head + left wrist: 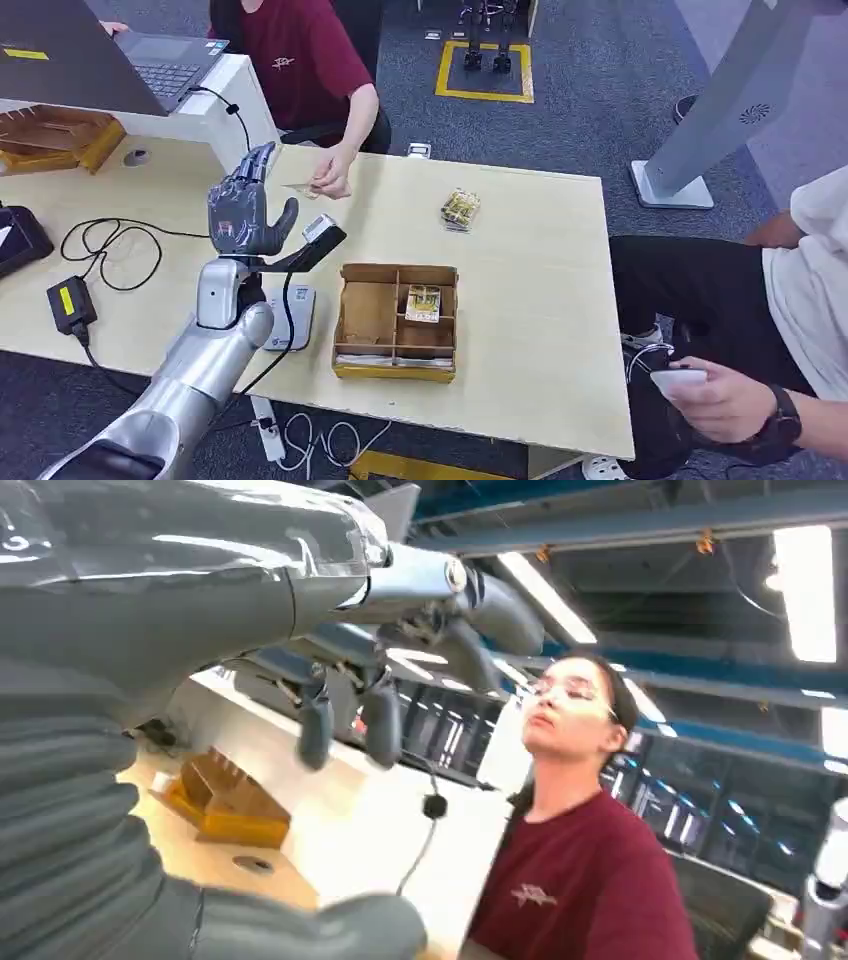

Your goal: Pass the card to the sensor for recognition and then transmit it.

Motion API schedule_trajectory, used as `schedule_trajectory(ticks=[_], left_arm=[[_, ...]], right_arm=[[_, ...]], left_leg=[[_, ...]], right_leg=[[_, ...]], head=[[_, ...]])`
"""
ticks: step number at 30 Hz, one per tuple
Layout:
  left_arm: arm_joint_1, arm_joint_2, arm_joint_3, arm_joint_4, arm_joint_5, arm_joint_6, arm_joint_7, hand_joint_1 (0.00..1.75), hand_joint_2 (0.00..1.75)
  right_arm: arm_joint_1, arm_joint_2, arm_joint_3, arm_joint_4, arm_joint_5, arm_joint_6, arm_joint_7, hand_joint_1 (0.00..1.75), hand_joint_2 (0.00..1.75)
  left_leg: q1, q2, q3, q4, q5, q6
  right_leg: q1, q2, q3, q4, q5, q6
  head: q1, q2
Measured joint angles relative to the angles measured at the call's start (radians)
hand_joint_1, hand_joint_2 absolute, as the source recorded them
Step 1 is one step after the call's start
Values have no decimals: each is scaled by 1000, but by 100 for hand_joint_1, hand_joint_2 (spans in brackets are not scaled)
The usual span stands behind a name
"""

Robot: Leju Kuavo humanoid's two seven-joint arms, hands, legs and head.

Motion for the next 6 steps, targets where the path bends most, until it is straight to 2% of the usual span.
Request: schedule_trajectory(ticks=[4, 6], left_arm=[[30, 16, 89, 2, 18, 2, -45, 0, 175], [56, 16, 172, 2, 4, 3, -74, 0, 175]], right_arm=[[6, 0, 0, 0, -5, -5, -1, 0, 0], [10, 0, 0, 0, -5, -5, -1, 0, 0]], left_leg=[[0, 0, 0, 0, 0, 0], [0, 1, 0, 0, 0, 0]], right_leg=[[0, 0, 0, 0, 0, 0], [0, 1, 0, 1, 0, 0]], head=[[0, 0], [0, 0]])
